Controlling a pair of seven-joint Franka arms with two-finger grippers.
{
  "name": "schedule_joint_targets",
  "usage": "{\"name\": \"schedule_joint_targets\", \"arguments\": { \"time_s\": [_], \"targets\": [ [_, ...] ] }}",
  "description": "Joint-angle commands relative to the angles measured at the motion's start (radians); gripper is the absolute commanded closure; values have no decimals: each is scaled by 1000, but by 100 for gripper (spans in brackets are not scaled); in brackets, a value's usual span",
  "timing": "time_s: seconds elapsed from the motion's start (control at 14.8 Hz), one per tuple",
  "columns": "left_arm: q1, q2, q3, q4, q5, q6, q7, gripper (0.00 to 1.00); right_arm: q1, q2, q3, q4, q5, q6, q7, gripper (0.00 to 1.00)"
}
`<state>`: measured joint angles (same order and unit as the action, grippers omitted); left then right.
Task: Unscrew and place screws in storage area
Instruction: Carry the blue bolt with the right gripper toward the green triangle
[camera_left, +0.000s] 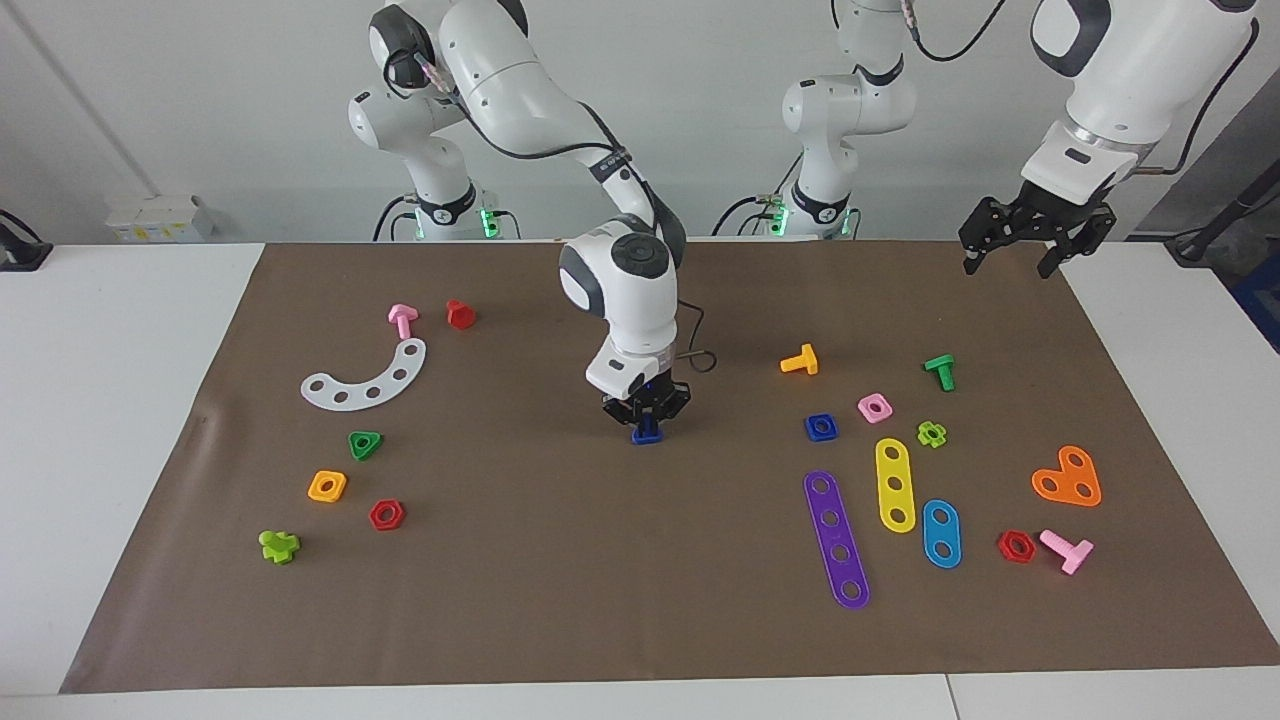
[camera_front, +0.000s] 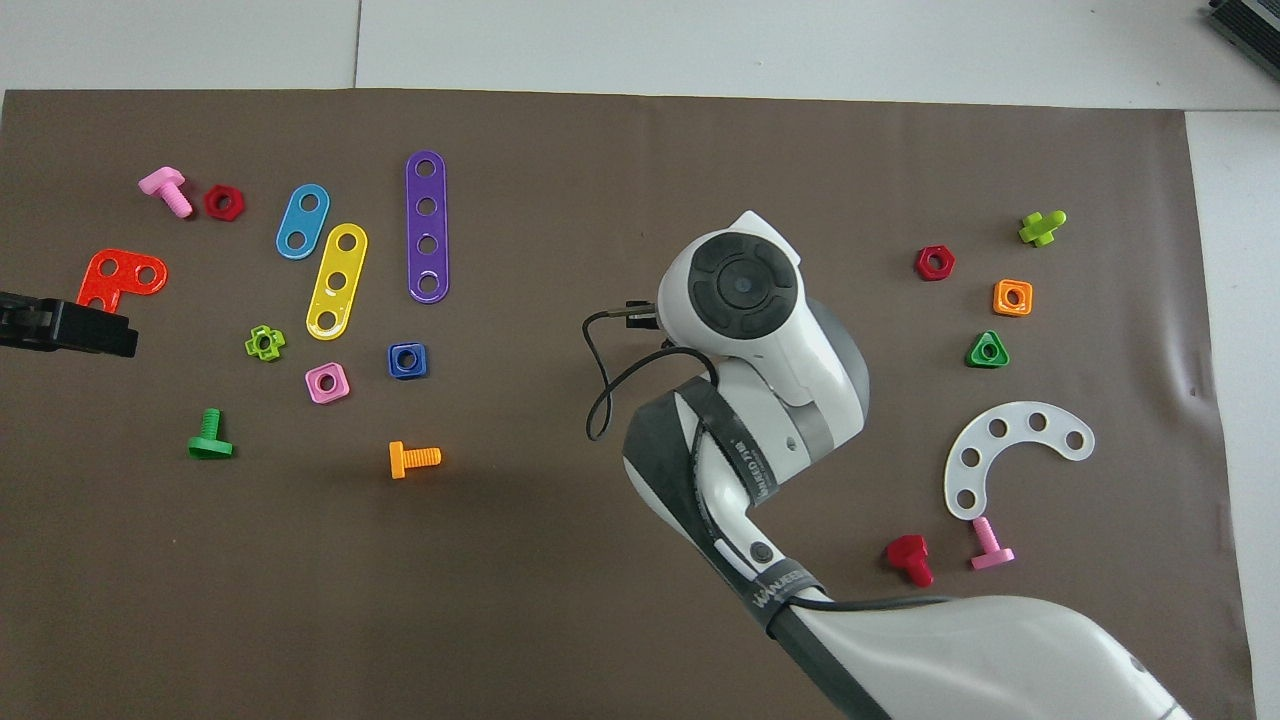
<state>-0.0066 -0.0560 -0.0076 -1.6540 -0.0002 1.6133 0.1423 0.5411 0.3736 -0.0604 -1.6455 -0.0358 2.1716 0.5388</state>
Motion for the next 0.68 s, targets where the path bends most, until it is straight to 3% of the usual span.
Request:
{"name": "schedule_joint_targets", "arguments": {
  "time_s": [0.0, 0.2, 0.47, 0.61],
  "targets": [
    [10, -30, -5, -29, -4, -4, 5, 0, -113, -96, 13, -63, -4, -51, -84, 100],
    [11, -30, -5, -29, -4, -4, 5, 0, -229, -131, 14, -149, -4, -40, -180, 100],
    [10, -30, -5, -29, -4, -4, 5, 0, -343, -180, 14, -370, -3, 141, -312, 100],
    [11, -30, -5, -29, -4, -4, 5, 0, -374, -180, 16, -428, -3, 209, -324, 100]
  ]
}}
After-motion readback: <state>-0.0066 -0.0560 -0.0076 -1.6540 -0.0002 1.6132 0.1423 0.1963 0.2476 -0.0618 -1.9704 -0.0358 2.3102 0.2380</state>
